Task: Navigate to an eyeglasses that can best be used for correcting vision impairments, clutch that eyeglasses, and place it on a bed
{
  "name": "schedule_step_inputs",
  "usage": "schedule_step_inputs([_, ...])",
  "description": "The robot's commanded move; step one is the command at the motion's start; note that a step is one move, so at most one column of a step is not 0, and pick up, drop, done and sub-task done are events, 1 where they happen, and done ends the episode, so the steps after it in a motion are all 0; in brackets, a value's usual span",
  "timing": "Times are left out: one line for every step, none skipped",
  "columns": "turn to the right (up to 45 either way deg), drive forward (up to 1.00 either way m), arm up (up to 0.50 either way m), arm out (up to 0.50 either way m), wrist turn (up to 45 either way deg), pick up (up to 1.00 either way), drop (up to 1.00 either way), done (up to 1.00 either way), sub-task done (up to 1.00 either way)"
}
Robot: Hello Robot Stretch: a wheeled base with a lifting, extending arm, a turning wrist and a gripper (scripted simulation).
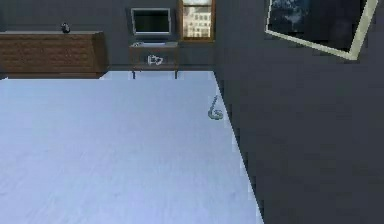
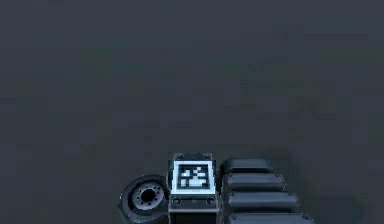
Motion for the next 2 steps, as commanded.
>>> schedule_step_inputs([-45.0, 0.0, 0.0, 0.0, 0.0, 0.0, 0.0, 0.0, 0.0])
schedule_step_inputs([-33.0, 0.0, 0.0, 0.0, 0.0, 0.0, 0.0, 0.0, 0.0])
